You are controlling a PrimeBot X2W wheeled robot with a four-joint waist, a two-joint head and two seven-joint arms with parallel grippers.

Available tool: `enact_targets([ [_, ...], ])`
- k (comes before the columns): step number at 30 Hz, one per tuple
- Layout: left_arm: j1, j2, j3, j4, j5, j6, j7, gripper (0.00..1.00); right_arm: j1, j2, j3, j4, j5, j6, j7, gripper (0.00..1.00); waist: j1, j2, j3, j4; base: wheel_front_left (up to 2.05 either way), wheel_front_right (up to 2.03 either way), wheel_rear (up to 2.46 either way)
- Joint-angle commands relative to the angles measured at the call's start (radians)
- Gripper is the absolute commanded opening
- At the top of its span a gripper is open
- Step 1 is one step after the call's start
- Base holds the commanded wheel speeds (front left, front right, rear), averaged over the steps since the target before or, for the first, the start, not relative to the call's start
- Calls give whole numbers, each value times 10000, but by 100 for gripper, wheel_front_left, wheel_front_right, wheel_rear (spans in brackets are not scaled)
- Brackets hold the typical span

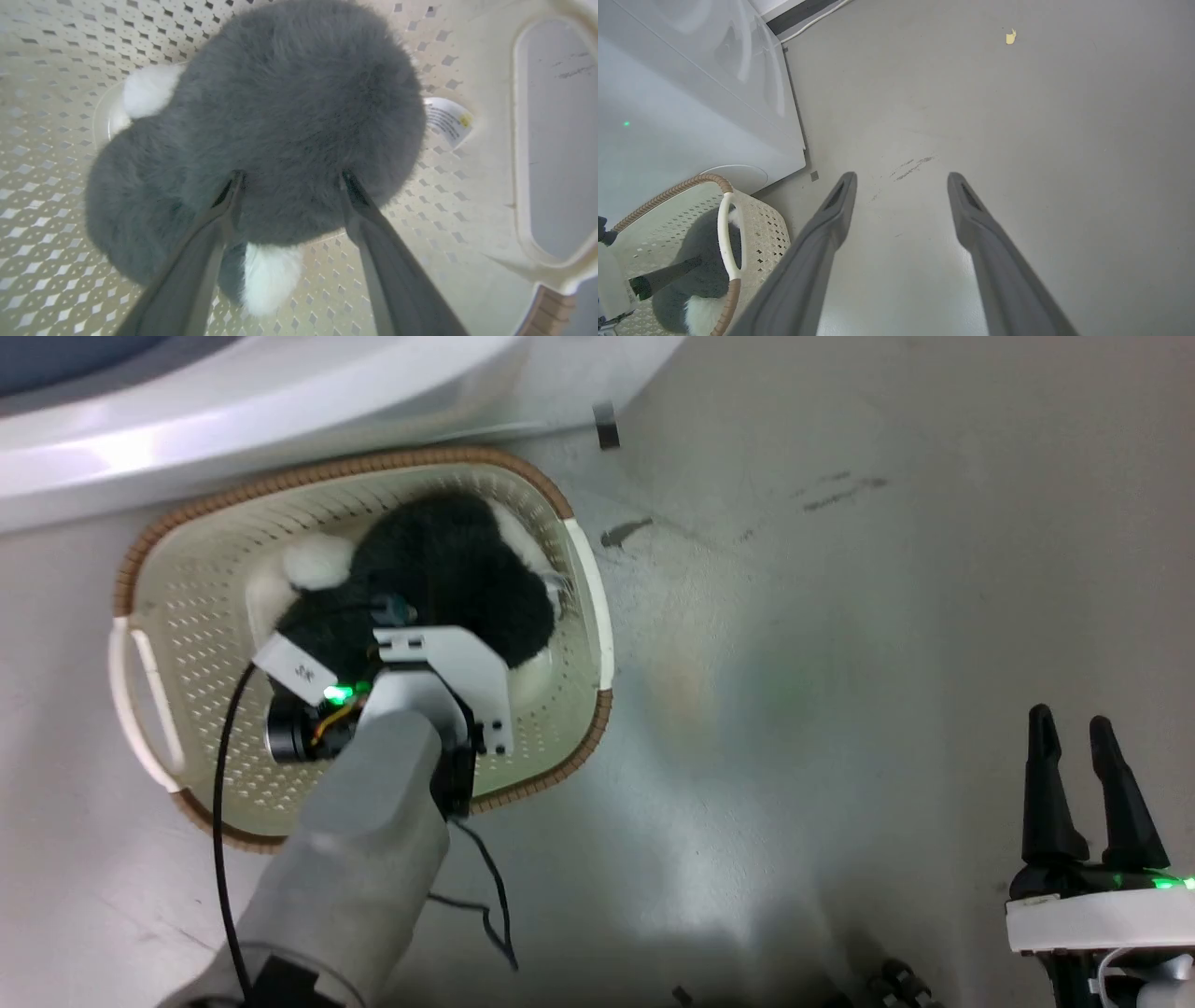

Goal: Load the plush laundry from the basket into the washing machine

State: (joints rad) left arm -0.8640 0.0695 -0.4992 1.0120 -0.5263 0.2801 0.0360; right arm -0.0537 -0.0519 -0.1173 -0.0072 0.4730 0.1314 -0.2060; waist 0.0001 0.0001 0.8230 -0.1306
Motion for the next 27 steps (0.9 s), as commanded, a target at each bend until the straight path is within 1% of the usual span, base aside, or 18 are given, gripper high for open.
enact_targets([
  [1, -462, -16, -120, 313, -177, 83, -117, 100, -229, 15, -44, 19, 167, -6, -131, 100, -1, -1, 281, -115, 0, 0, 0],
  [11, -1794, 8, -647, 1524, -697, 33, -463, 100, -388, 16, 58, 192, 719, -7, -363, 100, -1, -1, 1252, -460, 0, 0, 0],
  [16, -2349, -4, -918, 2162, -1012, -91, -261, 100, -442, 17, 18, 242, 991, -7, -481, 100, -1, -1, 1723, -601, 0, 0, 0],
  [22, -2308, -76, -1008, 2352, -1165, -357, 275, 100, -456, 17, 24, 250, 1013, -7, -501, 100, -1, -1, 1793, -629, 0, 0, 0],
  [23, -2307, -87, -1028, 2364, -1177, -377, 302, 38, -457, 17, 26, 251, 1016, -7, -504, 100, -1, -1, 1801, -630, 0, 0, 0],
  [24, -2296, -97, -1026, 2372, -1214, -421, 323, 0, -457, 17, 25, 252, 1024, -7, -507, 100, -1, -1, 1809, -632, 0, 0, 0],
  [27, -2289, -121, -1075, 2359, -1251, -531, 253, 0, -452, 17, -6, 252, 1040, -7, -514, 100, -1, -1, 1834, -615, 0, 0, 0],
])
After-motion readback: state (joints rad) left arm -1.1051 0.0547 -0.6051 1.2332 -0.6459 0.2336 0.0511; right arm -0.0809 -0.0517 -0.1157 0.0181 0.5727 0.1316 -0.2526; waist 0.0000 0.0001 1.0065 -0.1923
